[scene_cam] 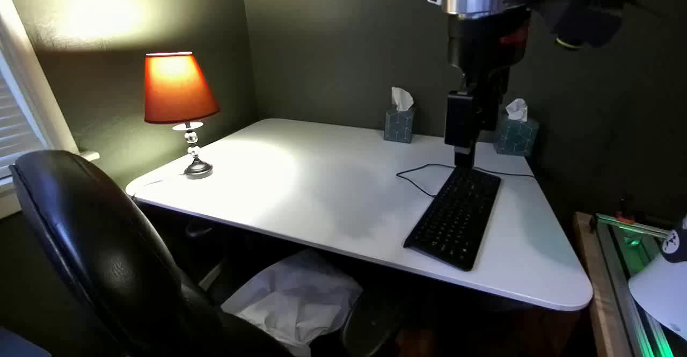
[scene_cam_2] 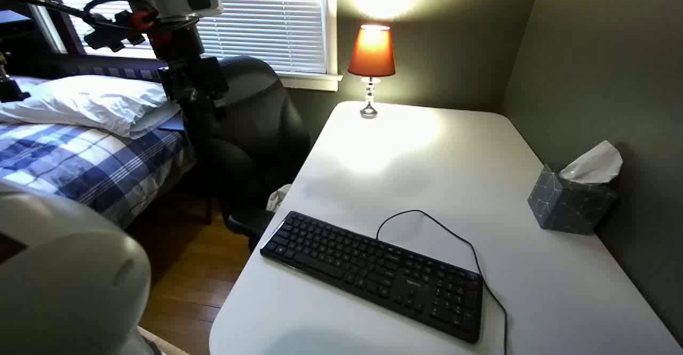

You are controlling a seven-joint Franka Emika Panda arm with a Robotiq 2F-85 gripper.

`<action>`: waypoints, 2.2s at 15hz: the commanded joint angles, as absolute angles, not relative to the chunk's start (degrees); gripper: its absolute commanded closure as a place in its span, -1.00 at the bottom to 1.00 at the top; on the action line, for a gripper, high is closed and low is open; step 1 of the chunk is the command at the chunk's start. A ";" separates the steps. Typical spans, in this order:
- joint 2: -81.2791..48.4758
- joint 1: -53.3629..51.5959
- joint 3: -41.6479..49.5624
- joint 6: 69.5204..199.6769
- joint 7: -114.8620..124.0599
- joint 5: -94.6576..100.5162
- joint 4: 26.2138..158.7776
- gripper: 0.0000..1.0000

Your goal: Press a key on the keyboard

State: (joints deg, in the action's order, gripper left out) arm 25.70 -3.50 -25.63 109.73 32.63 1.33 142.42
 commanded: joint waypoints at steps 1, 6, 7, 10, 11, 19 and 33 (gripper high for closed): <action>25.24 -5.68 -23.61 109.63 33.48 2.30 142.36 -1.00; 25.24 -5.68 -23.61 109.63 33.47 2.30 142.36 -1.00; 25.24 -5.68 -23.61 109.63 33.47 2.30 142.36 -1.00; 24.85 -5.18 -21.71 110.34 32.87 2.53 143.26 -1.00; 24.93 -5.02 -21.03 110.68 32.75 2.69 143.74 -1.00; 25.06 -2.15 -13.73 113.82 31.03 5.06 148.24 -1.00; 22.53 3.56 -6.27 120.49 26.84 7.47 151.48 -1.00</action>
State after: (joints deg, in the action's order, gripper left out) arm 22.53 3.58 -6.30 120.57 26.86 7.47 151.53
